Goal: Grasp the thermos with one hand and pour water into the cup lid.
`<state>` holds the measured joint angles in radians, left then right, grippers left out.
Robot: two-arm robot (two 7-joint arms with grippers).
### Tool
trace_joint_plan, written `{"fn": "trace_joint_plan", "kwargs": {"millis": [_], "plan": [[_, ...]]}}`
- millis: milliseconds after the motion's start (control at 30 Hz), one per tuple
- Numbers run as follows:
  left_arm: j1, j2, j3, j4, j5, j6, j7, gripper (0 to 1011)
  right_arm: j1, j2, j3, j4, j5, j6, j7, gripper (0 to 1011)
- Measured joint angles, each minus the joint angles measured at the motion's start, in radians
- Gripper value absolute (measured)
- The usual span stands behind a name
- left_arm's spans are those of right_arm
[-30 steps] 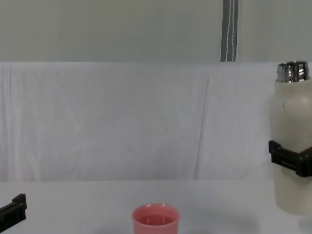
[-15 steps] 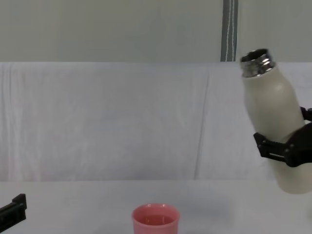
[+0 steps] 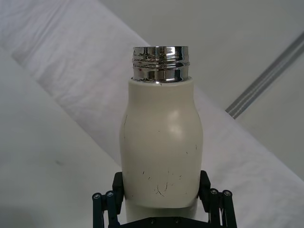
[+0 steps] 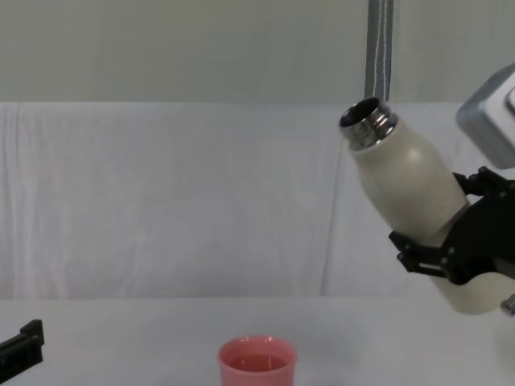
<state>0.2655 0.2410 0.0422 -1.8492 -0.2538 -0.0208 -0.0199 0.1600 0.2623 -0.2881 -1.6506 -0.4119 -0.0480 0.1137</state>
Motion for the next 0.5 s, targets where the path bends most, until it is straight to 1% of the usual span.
{"fn": "trace_joint_plan", "kwargs": {"millis": [233, 267, 367, 500], "plan": [[0.0, 0.0, 0.0, 0.0, 0.0, 0.0, 0.0, 1001, 0.002, 0.016, -0.038, -0.002, -0.064, 0.01, 0.0, 950], [0.0, 0.0, 0.0, 0.0, 0.0, 0.0, 0.0, 1001, 0.004, 0.021, -0.049, -0.002, -0.083, 0.012, 0.001, 950], [0.0, 0.0, 0.0, 0.0, 0.0, 0.0, 0.0, 1001, 0.007, 0.029, -0.064, -0.002, -0.108, 0.015, 0.005, 950], [0.0, 0.0, 0.0, 0.0, 0.0, 0.0, 0.0, 1001, 0.014, 0.045, -0.096, 0.003, -0.15, 0.018, 0.016, 950]]}}
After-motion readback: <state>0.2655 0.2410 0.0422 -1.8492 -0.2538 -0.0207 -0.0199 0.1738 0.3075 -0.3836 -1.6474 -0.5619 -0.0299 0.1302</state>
